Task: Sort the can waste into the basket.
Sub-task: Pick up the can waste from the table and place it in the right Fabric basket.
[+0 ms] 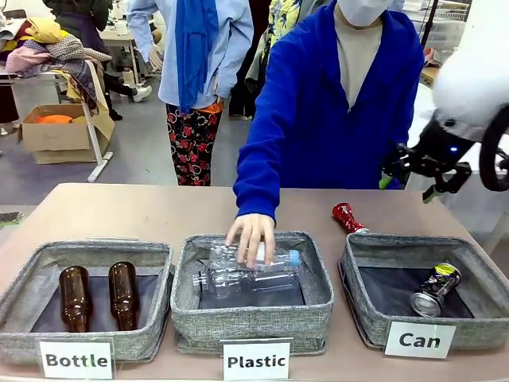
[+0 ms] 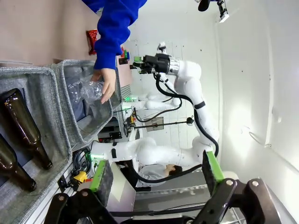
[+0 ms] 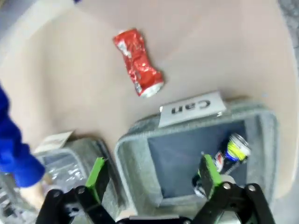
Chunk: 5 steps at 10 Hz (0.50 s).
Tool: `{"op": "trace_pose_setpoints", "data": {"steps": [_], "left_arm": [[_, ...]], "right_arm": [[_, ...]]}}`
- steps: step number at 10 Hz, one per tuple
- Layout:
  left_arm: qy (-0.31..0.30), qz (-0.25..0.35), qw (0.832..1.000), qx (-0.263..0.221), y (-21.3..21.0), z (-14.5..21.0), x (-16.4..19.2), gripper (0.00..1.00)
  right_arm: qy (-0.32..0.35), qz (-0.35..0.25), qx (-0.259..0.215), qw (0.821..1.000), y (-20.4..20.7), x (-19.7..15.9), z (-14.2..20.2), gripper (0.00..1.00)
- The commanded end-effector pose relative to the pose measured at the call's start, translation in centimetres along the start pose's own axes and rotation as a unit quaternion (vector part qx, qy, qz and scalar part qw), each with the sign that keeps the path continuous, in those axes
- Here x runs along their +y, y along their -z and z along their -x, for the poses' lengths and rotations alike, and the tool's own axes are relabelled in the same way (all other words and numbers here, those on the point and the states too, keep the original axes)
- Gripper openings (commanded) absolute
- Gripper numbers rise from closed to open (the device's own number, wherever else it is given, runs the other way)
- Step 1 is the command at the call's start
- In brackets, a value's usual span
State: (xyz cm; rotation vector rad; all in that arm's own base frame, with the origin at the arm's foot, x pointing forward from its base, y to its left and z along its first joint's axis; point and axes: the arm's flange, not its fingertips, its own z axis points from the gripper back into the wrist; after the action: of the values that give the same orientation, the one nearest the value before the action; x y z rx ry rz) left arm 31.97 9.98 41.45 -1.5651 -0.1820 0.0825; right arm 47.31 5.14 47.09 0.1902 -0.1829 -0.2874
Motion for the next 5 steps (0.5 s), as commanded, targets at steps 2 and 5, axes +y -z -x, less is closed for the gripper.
{"op": "trace_pose_setpoints", "data": {"steps": [2,5], "left_arm": [[0.008,0.003,1.000,0.005,-0.1,0.4,-0.2,1.00],[0.008,0.003,1.000,0.005,-0.1,0.4,-0.2,1.00]], "right_arm": [[-0.084,0.064,0.020,0.994,4.7,3.2,-5.7,1.00],[-0.141,0.096,0.049,0.984,10.0,5.0,-9.2,1.00]]}}
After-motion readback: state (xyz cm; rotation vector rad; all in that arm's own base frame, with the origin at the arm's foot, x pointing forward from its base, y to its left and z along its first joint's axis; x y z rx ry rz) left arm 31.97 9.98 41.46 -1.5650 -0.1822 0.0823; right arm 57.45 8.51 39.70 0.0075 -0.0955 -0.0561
